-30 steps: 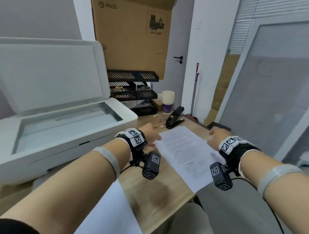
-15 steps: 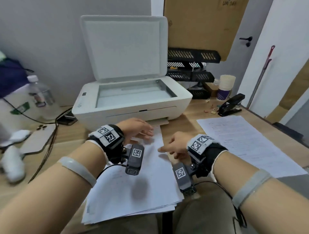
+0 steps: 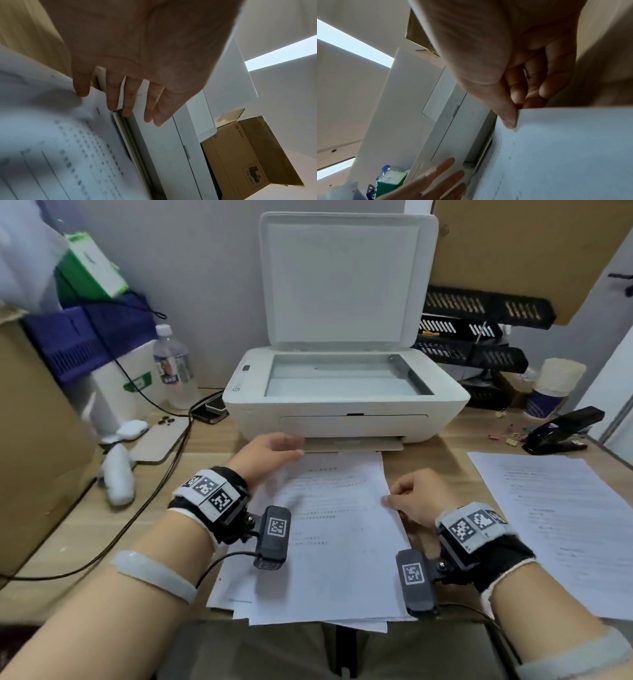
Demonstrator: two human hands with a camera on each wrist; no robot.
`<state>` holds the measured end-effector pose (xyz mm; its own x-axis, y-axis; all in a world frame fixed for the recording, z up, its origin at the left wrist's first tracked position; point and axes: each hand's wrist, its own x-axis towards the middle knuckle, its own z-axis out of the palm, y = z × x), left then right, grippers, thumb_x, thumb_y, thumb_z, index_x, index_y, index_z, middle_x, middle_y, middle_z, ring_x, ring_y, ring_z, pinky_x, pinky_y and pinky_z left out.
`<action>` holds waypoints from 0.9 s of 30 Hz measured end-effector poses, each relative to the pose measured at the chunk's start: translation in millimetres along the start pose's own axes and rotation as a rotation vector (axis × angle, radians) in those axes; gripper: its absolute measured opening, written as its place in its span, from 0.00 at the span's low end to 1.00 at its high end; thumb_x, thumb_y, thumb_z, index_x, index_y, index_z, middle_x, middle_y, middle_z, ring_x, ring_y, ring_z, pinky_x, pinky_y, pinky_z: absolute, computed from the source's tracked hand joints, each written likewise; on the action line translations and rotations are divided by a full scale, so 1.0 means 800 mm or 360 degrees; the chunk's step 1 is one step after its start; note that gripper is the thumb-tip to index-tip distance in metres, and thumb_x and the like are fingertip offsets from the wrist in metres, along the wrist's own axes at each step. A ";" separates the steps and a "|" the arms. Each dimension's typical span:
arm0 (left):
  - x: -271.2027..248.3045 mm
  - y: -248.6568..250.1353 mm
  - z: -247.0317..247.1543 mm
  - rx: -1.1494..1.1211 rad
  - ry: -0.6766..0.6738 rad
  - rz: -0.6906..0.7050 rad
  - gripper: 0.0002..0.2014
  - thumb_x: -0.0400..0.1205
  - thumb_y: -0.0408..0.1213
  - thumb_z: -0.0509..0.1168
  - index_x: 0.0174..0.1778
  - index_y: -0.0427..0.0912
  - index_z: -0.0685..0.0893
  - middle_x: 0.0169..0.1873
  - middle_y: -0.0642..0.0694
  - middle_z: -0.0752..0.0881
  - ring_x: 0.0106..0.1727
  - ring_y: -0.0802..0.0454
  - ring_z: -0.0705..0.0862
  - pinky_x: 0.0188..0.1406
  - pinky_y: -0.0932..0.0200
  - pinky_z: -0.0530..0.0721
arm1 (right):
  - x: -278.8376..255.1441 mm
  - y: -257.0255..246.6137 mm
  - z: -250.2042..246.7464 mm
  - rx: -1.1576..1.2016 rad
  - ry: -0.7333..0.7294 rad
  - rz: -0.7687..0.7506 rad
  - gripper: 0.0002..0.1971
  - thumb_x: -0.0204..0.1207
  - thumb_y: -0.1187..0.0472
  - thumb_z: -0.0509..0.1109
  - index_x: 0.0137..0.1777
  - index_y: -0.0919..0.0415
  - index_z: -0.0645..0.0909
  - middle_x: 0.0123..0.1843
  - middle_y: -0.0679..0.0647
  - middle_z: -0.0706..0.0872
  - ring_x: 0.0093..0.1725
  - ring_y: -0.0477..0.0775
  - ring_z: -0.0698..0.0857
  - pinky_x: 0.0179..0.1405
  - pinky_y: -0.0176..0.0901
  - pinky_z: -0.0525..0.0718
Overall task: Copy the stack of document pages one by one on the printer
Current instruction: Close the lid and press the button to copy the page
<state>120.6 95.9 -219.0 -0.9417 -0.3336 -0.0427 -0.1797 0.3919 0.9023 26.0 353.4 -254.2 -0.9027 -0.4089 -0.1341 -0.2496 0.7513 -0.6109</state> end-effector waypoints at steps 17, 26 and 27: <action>-0.026 0.019 -0.001 0.0181 0.0126 0.0116 0.35 0.73 0.45 0.79 0.76 0.54 0.74 0.69 0.51 0.80 0.71 0.53 0.78 0.74 0.47 0.75 | -0.057 -0.023 -0.056 0.0291 0.0285 -0.0626 0.06 0.78 0.60 0.73 0.40 0.49 0.84 0.37 0.47 0.88 0.39 0.52 0.85 0.42 0.49 0.84; -0.036 0.156 -0.043 0.0260 0.0328 0.0895 0.19 0.75 0.51 0.77 0.60 0.52 0.86 0.53 0.54 0.90 0.54 0.57 0.88 0.56 0.53 0.87 | -0.064 -0.103 -0.144 -0.0081 0.0782 -0.1209 0.02 0.79 0.60 0.73 0.45 0.54 0.84 0.37 0.44 0.86 0.38 0.45 0.84 0.39 0.38 0.82; -0.032 0.170 -0.049 0.0200 0.0326 0.0947 0.12 0.78 0.47 0.76 0.55 0.49 0.89 0.49 0.54 0.92 0.48 0.60 0.90 0.49 0.59 0.87 | -0.057 -0.111 -0.152 -0.0084 0.0833 -0.1248 0.01 0.79 0.59 0.74 0.45 0.54 0.84 0.37 0.45 0.86 0.38 0.44 0.85 0.39 0.38 0.83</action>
<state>131.3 124.2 -78.4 -0.8195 -0.1799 0.5441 0.3137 0.6538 0.6886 46.7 368.5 -98.8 -0.5101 -0.5330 0.6751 -0.8563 0.3884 -0.3404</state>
